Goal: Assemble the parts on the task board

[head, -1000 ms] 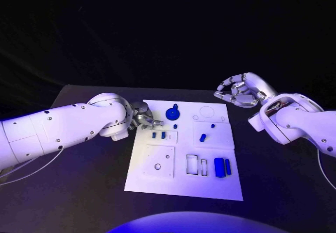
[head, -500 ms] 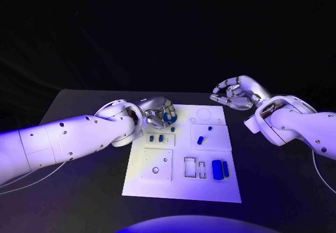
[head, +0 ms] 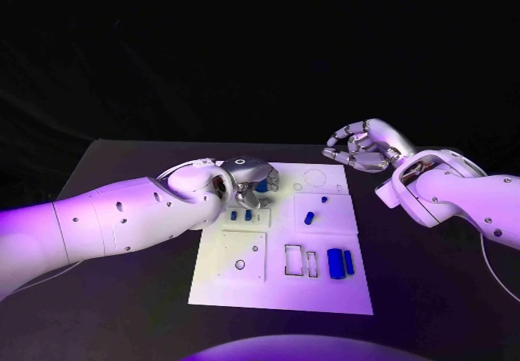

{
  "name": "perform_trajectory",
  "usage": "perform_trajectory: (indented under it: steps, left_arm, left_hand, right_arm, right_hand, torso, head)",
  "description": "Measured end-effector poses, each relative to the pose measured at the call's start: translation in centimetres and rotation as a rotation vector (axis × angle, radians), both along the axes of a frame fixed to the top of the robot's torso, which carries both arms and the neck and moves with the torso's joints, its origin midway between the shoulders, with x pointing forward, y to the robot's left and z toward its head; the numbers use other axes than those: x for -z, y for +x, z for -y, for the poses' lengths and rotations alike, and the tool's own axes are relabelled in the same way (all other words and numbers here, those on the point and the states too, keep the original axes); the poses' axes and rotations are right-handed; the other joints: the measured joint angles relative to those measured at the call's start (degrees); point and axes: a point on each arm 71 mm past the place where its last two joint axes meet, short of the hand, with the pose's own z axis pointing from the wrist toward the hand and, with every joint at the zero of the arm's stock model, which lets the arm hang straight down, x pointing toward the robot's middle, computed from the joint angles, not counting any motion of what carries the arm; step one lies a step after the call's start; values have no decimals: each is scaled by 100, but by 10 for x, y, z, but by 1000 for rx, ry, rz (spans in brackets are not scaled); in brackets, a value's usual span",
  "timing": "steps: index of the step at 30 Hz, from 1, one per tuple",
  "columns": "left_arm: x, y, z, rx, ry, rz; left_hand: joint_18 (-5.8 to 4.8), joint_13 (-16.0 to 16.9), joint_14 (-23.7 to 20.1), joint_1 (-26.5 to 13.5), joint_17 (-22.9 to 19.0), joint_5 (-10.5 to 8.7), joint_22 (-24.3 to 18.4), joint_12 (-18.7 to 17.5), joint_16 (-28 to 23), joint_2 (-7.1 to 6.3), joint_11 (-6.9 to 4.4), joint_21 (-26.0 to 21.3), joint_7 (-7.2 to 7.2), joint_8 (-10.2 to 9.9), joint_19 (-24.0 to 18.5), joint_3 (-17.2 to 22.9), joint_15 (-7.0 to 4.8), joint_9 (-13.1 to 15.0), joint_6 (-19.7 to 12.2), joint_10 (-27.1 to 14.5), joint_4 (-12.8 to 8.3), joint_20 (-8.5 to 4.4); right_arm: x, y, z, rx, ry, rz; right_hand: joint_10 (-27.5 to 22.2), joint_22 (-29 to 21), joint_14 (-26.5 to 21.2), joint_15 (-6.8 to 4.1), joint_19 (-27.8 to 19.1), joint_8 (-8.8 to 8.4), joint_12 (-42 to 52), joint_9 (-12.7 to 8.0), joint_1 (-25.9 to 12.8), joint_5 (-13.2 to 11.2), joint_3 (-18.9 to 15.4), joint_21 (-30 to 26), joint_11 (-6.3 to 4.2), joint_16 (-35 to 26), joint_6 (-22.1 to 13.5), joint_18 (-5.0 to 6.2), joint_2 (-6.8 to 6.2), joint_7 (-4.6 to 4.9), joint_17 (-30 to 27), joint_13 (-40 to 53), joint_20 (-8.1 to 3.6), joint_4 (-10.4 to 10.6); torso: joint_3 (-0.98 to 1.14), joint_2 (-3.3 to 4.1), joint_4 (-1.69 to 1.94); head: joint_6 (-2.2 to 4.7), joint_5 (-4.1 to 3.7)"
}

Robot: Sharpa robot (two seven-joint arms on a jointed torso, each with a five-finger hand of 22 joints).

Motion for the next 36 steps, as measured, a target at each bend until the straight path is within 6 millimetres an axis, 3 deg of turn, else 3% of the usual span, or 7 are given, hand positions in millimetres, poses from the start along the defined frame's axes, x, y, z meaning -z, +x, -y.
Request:
perform_trajectory:
  steps: [1,10,15,17,27,29,36]
  left_arm:
    - [1,0,1,3,13,2]
    - [6,1,6,6,107,9]
    - [8,2,7,0,140,8]
    - [8,2,7,-3,147,8]
    - [9,5,8,-12,168,9]
    - [10,5,9,-13,168,9]
    - [10,8,10,-17,166,8]
  left_hand:
    - [-42,-28,41,0,29,0,80,-33,38,0,0,67,3,-26,60,-20,2,-16,44,0,5,3]
    - [-42,-193,179,60,99,0,370,-171,183,61,-14,310,4,-179,213,-84,-2,-91,136,22,24,-9]
    - [-44,-259,274,126,165,0,535,-193,283,83,-20,456,7,-239,310,-79,-15,-120,265,212,25,1]
    - [-131,-283,312,157,188,0,606,-219,302,114,-30,524,2,-280,369,-30,-13,-126,306,259,36,0]
    - [-130,-394,477,248,302,-56,932,-285,441,207,-81,795,-19,-346,549,175,-70,-147,534,661,8,-32]
    - [-219,-409,554,271,372,-86,1056,-294,486,229,-98,902,-17,-377,643,229,-90,-147,593,785,-1,-50]
    - [-219,-457,623,271,397,-133,1218,-390,508,229,-151,1022,-38,-436,715,284,-119,-148,694,976,-23,-80]
  right_arm:
    - [0,0,0,0,0,0]
    - [0,0,0,-1,0,0]
    - [0,0,-1,-1,0,0]
    - [0,0,-1,-2,0,0]
    - [1,0,-1,-3,1,0]
    - [1,0,-1,-3,1,0]
    - [1,0,-2,-4,1,0]
  right_hand:
    - [0,0,0,0,0,0,0,3,-3,0,0,0,0,0,0,0,-2,0,0,0,0,0]
    - [0,-1,0,0,0,0,0,3,-2,0,0,-23,0,0,0,0,-3,0,-1,-9,0,0]
    - [0,-1,0,0,0,0,0,3,-3,0,0,-23,0,0,0,0,-3,0,-1,-9,0,0]
    - [0,-1,0,0,0,0,0,3,-3,0,0,-23,0,0,0,0,-3,0,-1,-9,0,0]
    - [0,-2,0,0,0,0,0,2,-2,0,0,-23,0,0,0,0,-3,0,-1,-8,0,0]
    - [0,-2,0,0,0,0,0,2,-2,0,0,-23,0,0,0,0,-3,0,-1,-8,0,0]
    - [0,-2,0,0,0,0,0,7,-2,32,1,-23,0,0,0,0,-3,0,-2,-8,0,0]
  torso:
    - [0,0,-1]
    - [1,1,-1]
    - [1,-1,-1]
    - [2,-1,2]
    - [3,-1,3]
    - [3,-1,2]
    - [2,-2,1]
  head:
    - [0,3]
    - [-25,-3]
    - [-34,-9]
    - [-39,-9]
    - [-52,-9]
    - [-55,-3]
    - [-68,-4]
